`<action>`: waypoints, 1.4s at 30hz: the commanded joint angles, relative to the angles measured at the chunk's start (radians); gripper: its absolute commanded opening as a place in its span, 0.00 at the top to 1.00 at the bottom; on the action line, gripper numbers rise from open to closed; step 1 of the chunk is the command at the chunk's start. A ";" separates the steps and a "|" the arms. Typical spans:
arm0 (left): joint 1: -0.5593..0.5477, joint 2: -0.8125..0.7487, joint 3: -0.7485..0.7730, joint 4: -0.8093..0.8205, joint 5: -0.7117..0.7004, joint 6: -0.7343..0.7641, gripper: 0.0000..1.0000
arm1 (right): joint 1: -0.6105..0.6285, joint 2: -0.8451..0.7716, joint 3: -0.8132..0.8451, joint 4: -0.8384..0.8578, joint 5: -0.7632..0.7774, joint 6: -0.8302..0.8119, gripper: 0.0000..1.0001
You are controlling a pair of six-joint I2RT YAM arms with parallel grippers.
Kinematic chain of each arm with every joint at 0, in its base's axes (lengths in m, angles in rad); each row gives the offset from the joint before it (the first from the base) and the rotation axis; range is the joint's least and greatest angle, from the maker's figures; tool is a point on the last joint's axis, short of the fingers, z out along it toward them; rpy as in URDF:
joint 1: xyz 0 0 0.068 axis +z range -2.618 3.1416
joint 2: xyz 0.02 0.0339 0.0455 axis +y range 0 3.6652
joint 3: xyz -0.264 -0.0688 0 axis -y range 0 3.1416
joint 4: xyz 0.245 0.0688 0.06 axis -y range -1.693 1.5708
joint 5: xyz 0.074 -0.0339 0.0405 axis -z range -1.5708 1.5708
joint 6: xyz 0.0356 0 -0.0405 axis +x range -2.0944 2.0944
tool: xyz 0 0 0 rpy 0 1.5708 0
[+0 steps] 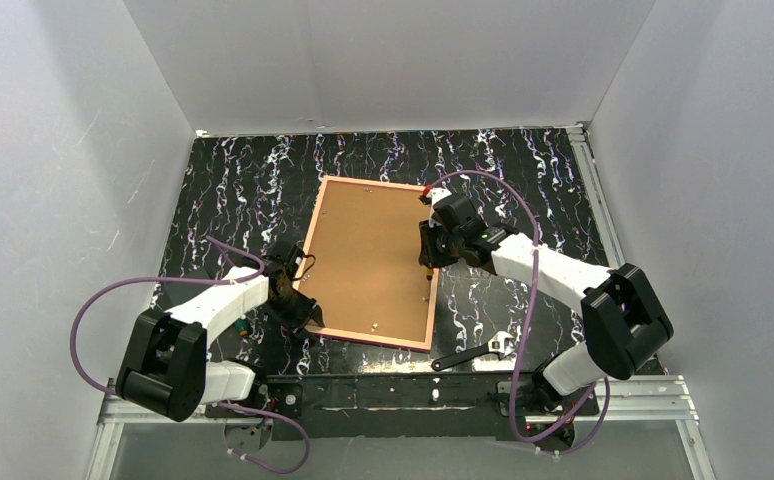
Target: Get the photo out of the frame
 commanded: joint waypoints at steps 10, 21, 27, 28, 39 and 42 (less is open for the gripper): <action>-0.009 0.037 -0.021 -0.130 -0.081 0.032 1.00 | -0.002 -0.038 -0.049 0.004 -0.124 0.026 0.99; -0.011 0.053 -0.007 -0.133 -0.081 0.037 1.00 | -0.002 -0.074 -0.092 0.036 -0.157 0.081 0.99; -0.012 0.044 0.022 -0.153 -0.146 0.128 1.00 | -0.002 -0.185 -0.047 -0.015 -0.130 0.115 0.99; -0.012 0.048 0.042 -0.193 -0.191 0.150 1.00 | -0.002 -0.212 -0.042 -0.022 -0.099 0.115 0.99; -0.013 0.068 0.106 -0.208 -0.241 0.259 1.00 | -0.159 -0.102 0.128 -0.099 0.038 0.013 0.99; -0.012 0.070 0.104 -0.202 -0.241 0.259 1.00 | -0.216 -0.010 0.199 -0.092 -0.009 -0.006 0.99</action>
